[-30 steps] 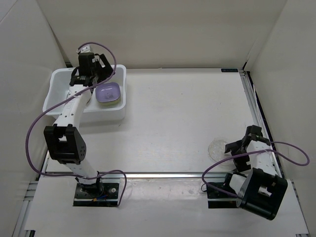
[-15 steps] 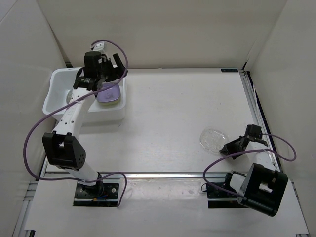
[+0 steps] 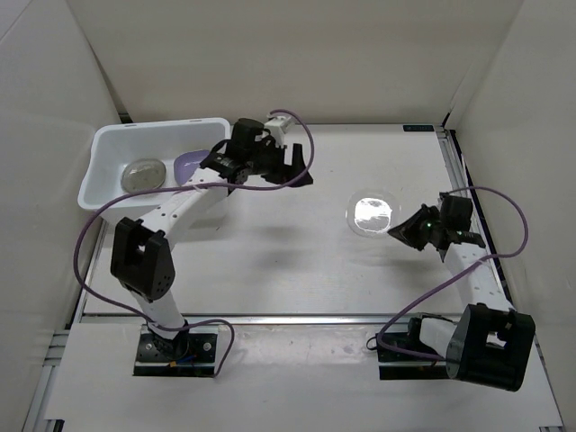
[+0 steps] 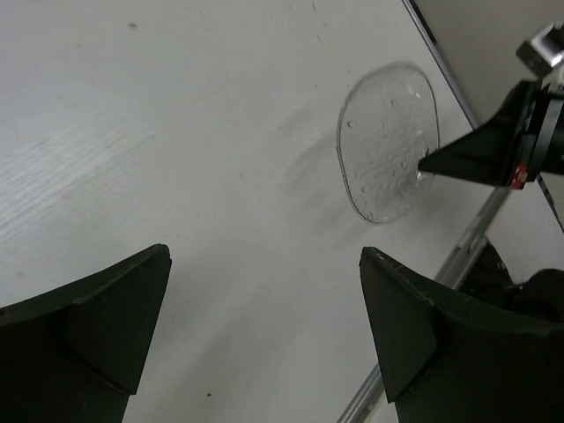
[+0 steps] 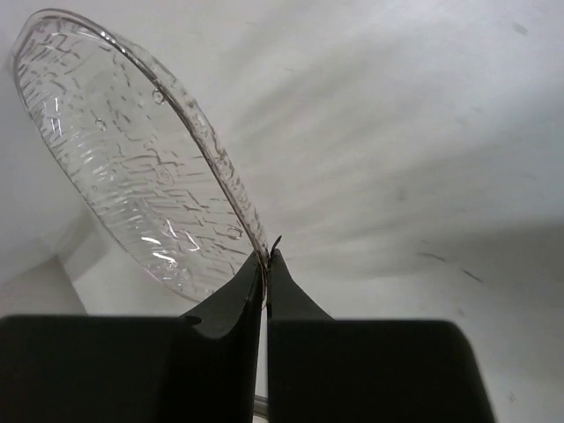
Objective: Place the plates into the plastic bin on the countertop
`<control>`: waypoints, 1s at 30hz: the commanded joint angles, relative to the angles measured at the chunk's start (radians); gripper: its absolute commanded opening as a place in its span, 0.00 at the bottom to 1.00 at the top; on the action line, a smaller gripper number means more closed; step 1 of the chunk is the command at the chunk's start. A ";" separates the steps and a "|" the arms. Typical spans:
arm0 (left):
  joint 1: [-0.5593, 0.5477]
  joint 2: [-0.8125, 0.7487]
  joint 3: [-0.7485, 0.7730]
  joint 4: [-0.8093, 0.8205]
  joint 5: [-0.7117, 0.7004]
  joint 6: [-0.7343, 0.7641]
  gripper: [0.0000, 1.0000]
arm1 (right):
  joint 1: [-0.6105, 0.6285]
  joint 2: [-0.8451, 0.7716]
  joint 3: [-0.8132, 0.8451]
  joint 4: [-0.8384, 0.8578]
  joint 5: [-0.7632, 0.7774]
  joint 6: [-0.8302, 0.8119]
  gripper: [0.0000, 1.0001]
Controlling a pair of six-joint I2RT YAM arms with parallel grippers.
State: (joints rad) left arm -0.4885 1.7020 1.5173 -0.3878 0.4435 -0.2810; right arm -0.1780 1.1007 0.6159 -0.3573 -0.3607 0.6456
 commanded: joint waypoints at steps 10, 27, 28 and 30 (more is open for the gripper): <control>-0.116 0.136 0.029 0.075 0.096 -0.084 0.85 | 0.245 0.157 0.222 0.191 -0.092 -0.035 0.00; -0.058 0.108 0.032 0.099 -0.066 -0.170 0.10 | 0.356 0.310 0.375 0.216 -0.106 -0.038 0.60; -0.023 0.102 0.035 0.096 -0.069 -0.176 0.10 | 0.356 0.323 0.402 0.225 -0.121 -0.044 0.99; 0.028 0.071 0.038 0.099 -0.075 -0.199 0.10 | 0.356 0.353 0.433 0.222 -0.107 -0.041 0.99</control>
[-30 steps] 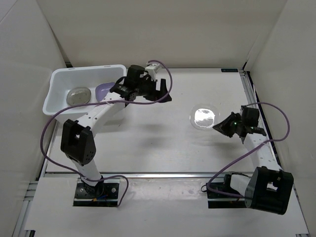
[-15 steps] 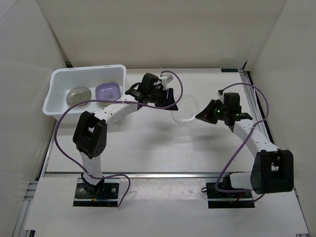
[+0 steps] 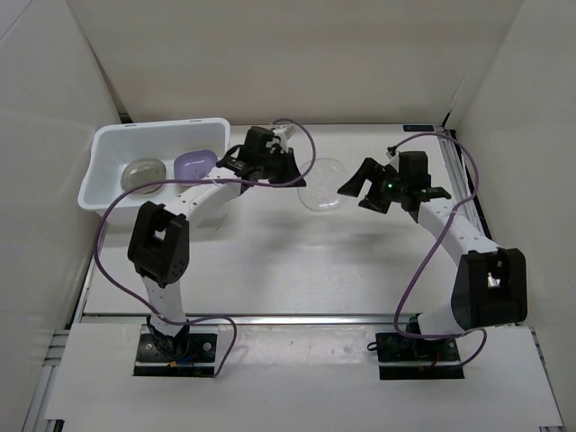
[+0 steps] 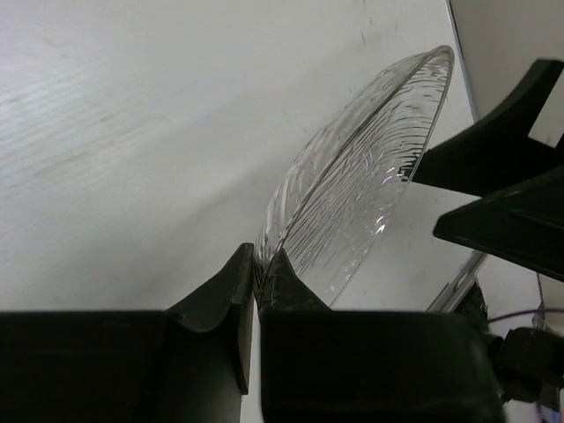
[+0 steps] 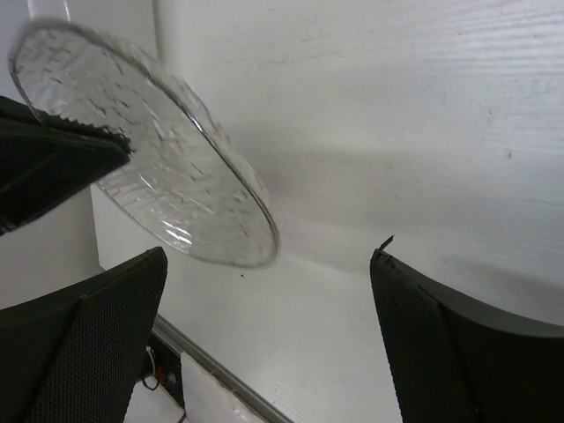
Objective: Place the plates into the plastic bin on the countertop
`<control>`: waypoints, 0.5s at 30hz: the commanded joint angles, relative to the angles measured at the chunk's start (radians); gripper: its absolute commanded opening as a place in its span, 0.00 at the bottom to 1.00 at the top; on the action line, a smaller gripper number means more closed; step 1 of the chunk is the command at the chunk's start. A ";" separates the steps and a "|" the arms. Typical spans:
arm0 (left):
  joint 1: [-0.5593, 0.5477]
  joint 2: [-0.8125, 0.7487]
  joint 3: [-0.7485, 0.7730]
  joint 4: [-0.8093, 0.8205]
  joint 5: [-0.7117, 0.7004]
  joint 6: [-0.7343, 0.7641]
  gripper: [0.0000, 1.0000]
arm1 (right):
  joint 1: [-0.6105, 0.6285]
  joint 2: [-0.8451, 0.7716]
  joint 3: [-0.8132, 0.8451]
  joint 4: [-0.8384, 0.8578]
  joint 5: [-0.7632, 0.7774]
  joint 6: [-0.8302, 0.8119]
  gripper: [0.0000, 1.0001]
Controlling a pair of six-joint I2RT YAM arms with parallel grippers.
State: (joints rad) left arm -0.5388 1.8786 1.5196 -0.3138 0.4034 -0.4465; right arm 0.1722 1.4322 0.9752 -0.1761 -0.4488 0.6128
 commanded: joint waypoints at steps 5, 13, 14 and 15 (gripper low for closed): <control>0.342 -0.234 -0.001 0.024 -0.115 -0.147 0.10 | -0.007 0.071 0.163 0.018 -0.001 -0.042 0.99; 0.813 -0.406 -0.269 0.090 -0.238 -0.425 0.10 | -0.043 0.132 0.187 0.029 0.005 -0.018 0.99; 0.885 -0.406 -0.285 0.093 -0.232 -0.443 0.10 | -0.056 0.135 0.191 0.023 0.010 -0.018 0.99; 0.919 -0.394 -0.295 0.090 -0.222 -0.452 0.10 | -0.062 0.137 0.188 0.017 0.010 -0.012 0.99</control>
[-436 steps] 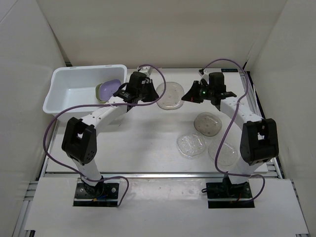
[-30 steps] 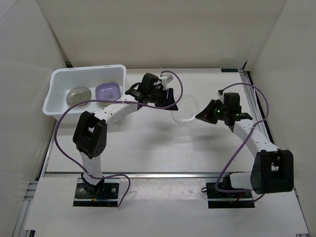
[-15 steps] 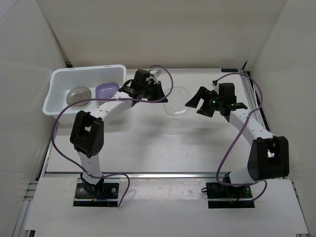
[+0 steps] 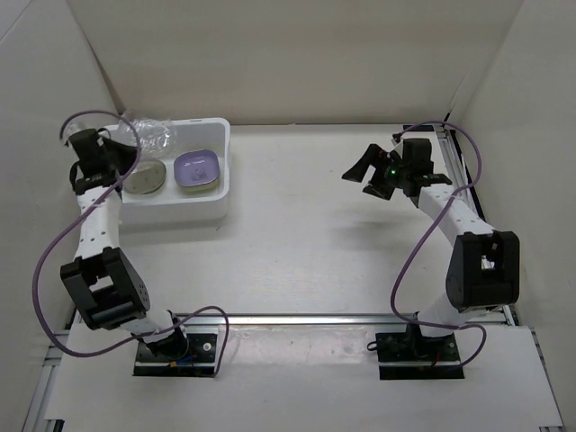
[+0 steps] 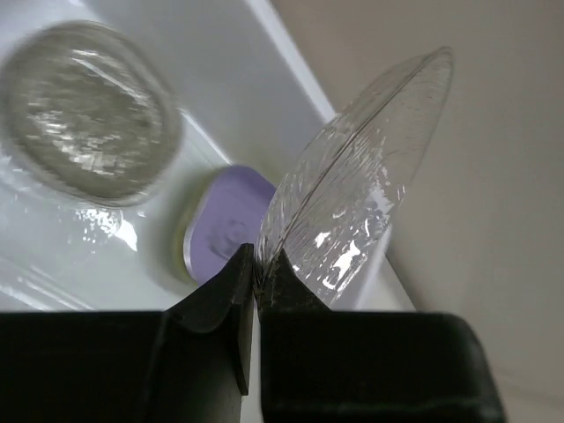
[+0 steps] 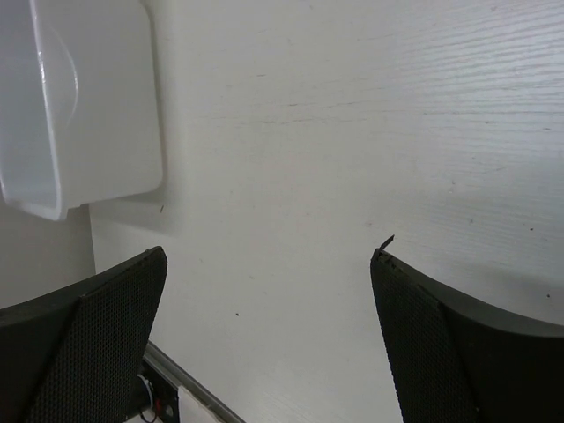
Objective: Place the plates into the plastic bin on the countertop
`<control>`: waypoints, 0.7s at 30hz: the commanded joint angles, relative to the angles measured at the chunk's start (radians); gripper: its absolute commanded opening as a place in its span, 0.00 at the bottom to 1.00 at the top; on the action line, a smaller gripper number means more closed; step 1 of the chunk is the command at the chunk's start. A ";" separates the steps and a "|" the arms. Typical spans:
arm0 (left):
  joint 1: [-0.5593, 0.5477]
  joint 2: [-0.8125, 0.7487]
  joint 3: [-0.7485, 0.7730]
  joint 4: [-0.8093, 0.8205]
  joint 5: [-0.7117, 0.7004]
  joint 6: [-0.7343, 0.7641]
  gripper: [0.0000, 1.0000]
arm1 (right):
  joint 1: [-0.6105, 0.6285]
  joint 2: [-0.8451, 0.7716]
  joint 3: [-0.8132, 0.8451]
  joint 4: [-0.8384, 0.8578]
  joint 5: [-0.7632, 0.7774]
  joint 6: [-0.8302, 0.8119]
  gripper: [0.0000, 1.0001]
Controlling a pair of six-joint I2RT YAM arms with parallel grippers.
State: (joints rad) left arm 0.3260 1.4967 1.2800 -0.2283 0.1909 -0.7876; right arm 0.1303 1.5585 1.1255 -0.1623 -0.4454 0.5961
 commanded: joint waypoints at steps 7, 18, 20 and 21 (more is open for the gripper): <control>0.165 0.098 -0.065 0.007 -0.071 -0.289 0.10 | -0.050 0.018 0.028 -0.040 0.040 0.005 0.99; 0.170 0.301 0.033 -0.052 -0.194 -0.501 0.10 | -0.069 0.000 0.016 -0.095 0.111 0.024 0.99; 0.171 0.329 0.048 -0.081 -0.202 -0.528 0.10 | -0.069 -0.006 0.011 -0.095 0.114 0.030 0.99; 0.174 0.332 0.053 -0.091 -0.206 -0.538 0.10 | -0.069 -0.006 0.011 -0.092 0.119 0.033 0.99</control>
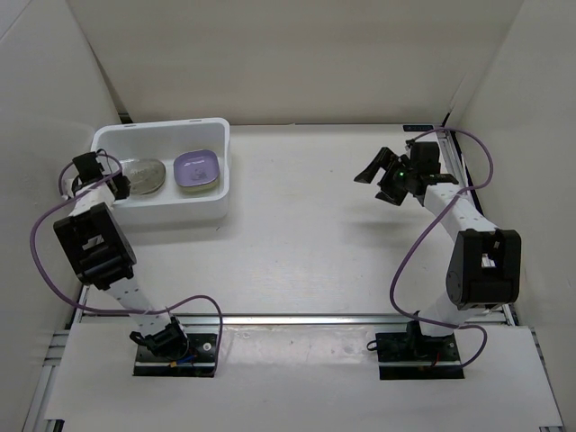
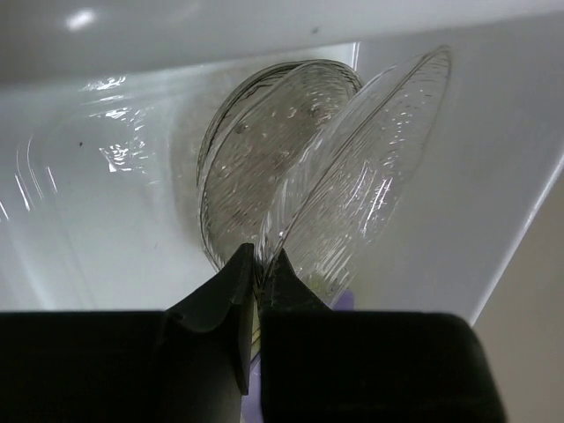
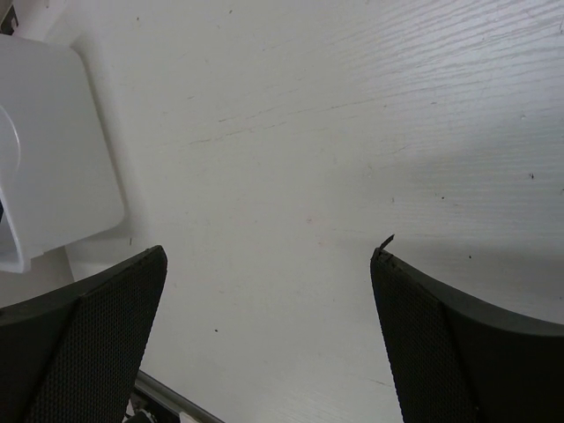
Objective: Place the plates into the plastic bin on the countertop
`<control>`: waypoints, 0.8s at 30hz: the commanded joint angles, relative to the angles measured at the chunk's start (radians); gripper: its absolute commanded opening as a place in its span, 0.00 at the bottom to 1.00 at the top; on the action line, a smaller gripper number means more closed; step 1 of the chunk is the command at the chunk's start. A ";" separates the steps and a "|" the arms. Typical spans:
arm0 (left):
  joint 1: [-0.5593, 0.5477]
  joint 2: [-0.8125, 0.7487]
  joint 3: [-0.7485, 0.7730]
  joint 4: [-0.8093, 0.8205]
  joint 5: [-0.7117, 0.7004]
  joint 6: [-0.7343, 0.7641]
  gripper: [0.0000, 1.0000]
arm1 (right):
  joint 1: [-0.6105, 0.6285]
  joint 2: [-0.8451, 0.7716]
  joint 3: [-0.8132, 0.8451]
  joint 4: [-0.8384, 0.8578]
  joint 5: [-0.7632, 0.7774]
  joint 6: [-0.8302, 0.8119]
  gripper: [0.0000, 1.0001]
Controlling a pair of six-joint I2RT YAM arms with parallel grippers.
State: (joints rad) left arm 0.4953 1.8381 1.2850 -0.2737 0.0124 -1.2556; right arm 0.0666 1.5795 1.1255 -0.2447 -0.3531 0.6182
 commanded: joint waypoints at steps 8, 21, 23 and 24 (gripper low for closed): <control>0.002 0.024 0.112 -0.119 -0.043 -0.090 0.56 | -0.005 -0.033 0.010 -0.025 0.036 0.014 0.99; -0.004 -0.190 0.142 -0.168 -0.052 -0.022 0.99 | -0.005 -0.125 -0.020 -0.056 0.049 -0.017 0.99; -0.017 -0.232 0.158 -0.171 -0.042 0.047 0.99 | -0.005 -0.141 -0.016 -0.065 0.048 -0.035 0.99; -0.035 -0.240 0.184 -0.186 -0.040 0.068 0.99 | -0.005 -0.144 -0.015 -0.074 0.049 -0.041 0.99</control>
State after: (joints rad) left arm 0.4870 1.7039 1.3933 -0.4431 -0.0196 -1.2736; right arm 0.0654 1.4773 1.0996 -0.2966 -0.3153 0.6109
